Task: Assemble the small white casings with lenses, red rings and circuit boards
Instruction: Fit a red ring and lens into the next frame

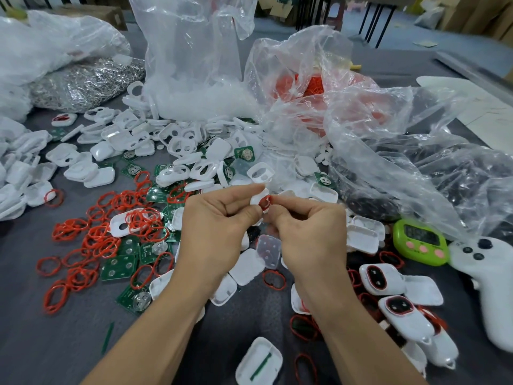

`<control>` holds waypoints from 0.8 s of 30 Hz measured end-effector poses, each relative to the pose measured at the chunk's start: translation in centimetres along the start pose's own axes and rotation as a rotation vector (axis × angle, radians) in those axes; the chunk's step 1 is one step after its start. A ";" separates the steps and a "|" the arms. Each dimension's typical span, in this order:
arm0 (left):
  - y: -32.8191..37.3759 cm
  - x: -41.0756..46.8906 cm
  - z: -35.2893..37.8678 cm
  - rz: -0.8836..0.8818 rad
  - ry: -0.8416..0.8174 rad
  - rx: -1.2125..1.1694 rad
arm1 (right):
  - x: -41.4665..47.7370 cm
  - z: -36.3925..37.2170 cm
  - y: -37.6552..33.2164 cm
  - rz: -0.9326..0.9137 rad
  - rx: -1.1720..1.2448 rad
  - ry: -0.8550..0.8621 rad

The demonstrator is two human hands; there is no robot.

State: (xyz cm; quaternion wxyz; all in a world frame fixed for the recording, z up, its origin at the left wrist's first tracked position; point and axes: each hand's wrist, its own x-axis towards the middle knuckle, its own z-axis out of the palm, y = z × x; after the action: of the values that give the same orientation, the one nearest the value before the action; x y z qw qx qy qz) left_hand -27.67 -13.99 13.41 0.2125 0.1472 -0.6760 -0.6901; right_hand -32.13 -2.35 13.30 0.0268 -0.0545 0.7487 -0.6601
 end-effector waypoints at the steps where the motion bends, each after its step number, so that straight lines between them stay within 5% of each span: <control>1: 0.0 0.0 0.0 -0.002 0.006 -0.016 | -0.2 0.1 0.0 -0.009 -0.013 -0.012; 6: 0.3 0.1 -0.2 -0.094 0.011 -0.206 | 0.0 -0.2 -0.2 -0.204 -0.188 -0.004; 12: 1.1 1.1 -1.3 -0.311 -0.149 -0.509 | 2.3 -2.3 -0.9 0.187 0.290 -0.309; 14: 1.1 0.8 -1.2 -0.296 -0.162 -0.424 | 2.1 -2.2 -0.8 0.249 0.365 -0.375; 19: 0.3 0.2 -0.6 0.014 0.001 0.243 | 2.3 -1.5 -0.2 0.259 0.241 -0.280; 24: 0.2 0.3 -0.2 -0.050 0.075 0.215 | 2.2 -1.1 0.8 0.113 0.058 -0.241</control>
State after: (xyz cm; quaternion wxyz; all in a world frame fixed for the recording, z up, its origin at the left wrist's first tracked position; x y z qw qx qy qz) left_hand -27.83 -14.29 13.61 0.2033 0.2117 -0.7336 -0.6129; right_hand -34.46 -1.43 12.67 0.1552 -0.0904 0.7227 -0.6674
